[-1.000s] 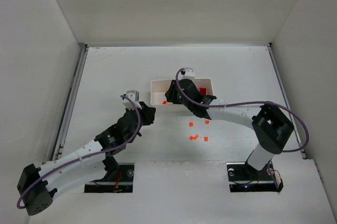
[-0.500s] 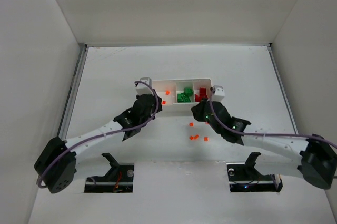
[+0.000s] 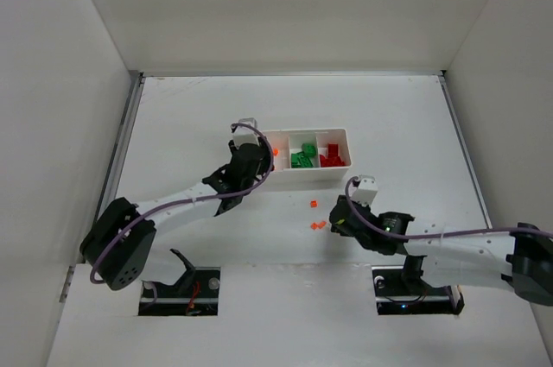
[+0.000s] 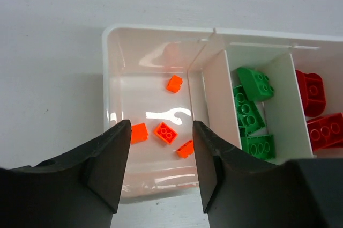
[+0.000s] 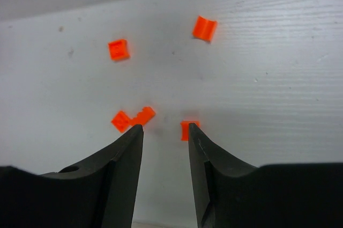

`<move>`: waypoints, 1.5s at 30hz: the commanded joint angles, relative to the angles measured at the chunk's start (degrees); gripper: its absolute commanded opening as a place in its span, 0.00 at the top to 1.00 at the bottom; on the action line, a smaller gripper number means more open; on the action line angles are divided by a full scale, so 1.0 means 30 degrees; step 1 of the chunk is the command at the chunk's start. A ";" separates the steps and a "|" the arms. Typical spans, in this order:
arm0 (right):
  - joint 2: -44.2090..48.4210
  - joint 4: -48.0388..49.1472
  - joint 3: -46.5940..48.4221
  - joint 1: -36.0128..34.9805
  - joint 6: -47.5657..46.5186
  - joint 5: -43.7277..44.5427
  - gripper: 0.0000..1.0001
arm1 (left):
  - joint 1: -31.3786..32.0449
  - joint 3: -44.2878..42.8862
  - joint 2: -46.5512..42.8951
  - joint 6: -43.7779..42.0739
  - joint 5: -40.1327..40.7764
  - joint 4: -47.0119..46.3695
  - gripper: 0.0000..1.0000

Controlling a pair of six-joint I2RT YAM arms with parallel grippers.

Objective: Sort the legos into containers by color

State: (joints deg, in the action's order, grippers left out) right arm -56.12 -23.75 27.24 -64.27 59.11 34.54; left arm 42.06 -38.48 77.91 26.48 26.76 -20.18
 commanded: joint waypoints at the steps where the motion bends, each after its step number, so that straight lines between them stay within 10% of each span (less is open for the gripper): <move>1: -0.1562 -0.2569 0.1492 -0.0240 0.1652 0.1083 0.55 | 0.0814 -0.0506 -0.1532 -0.0857 0.0337 -0.0714 0.54; 14: -0.4495 -0.3188 0.2402 -0.0740 0.2708 0.0702 0.62 | 0.8460 0.3361 -0.3500 0.2448 0.0248 0.0664 0.62; 35: -0.4325 -0.1840 0.1612 -0.0475 0.2708 0.0203 0.84 | 1.1305 0.3072 0.0219 0.3069 -0.0454 -0.1650 0.54; 45: -0.2330 -0.1462 0.1436 0.0898 0.1304 0.0963 0.70 | 1.1774 0.1928 0.2273 0.2950 0.0569 -0.1709 0.55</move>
State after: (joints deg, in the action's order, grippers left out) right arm -63.88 -30.57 31.46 -63.64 65.21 34.63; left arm 76.90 -30.37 85.34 35.46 25.89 -23.35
